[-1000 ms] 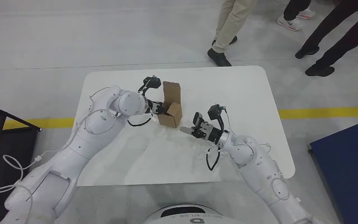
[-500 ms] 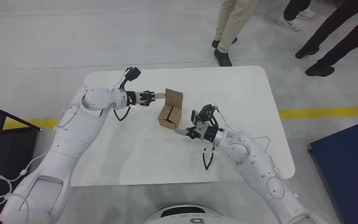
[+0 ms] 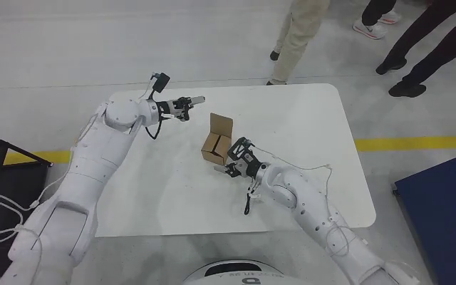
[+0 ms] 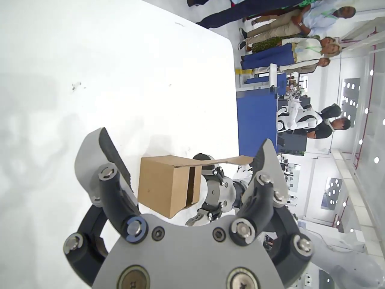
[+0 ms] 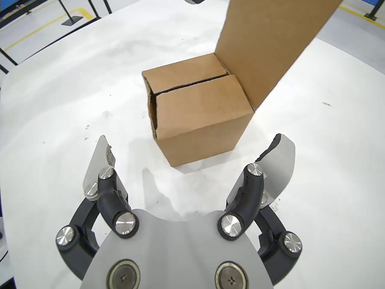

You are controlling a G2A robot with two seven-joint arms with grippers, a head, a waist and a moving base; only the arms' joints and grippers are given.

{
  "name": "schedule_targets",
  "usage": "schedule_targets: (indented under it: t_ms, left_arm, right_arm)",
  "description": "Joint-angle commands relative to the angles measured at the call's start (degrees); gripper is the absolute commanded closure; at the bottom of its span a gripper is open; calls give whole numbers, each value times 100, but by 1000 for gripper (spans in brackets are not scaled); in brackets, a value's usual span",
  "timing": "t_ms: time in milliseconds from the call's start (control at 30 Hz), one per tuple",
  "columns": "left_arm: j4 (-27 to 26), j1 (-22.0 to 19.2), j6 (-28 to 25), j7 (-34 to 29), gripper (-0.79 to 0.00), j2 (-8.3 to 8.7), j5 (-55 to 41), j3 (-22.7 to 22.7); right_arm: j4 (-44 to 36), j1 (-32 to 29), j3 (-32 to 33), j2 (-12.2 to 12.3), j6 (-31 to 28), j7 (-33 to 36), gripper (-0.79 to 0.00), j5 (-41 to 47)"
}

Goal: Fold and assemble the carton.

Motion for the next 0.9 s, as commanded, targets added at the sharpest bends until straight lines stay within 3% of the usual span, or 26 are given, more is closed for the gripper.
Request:
schedule_targets:
  t_ms: [0, 367, 533, 667, 867]
  left_arm:
    - [310, -217, -107, -78, -785, -130, -157, 193]
    - [1517, -794, -1150, -286, -785, -802, -803, 929]
    - [1875, -848, -1476, -789, -785, -1049, -1179, 1108]
    - [2282, -944, -1792, -1166, -785, -1133, -1365, 1101]
    - [2650, -995, -2148, -1545, -785, -1112, -1612, 921]
  right_arm:
    - [40, 1, 12, -12, 149, -41, -785, 29]
    - [-83, -232, 162, 20, 262, -188, -785, 13]
    - [-117, -298, 173, 27, 244, -205, -785, -20]
    - [-77, -317, 236, 37, 266, -198, -785, -27]
    - [-114, -490, 569, 107, 351, -302, -785, 34]
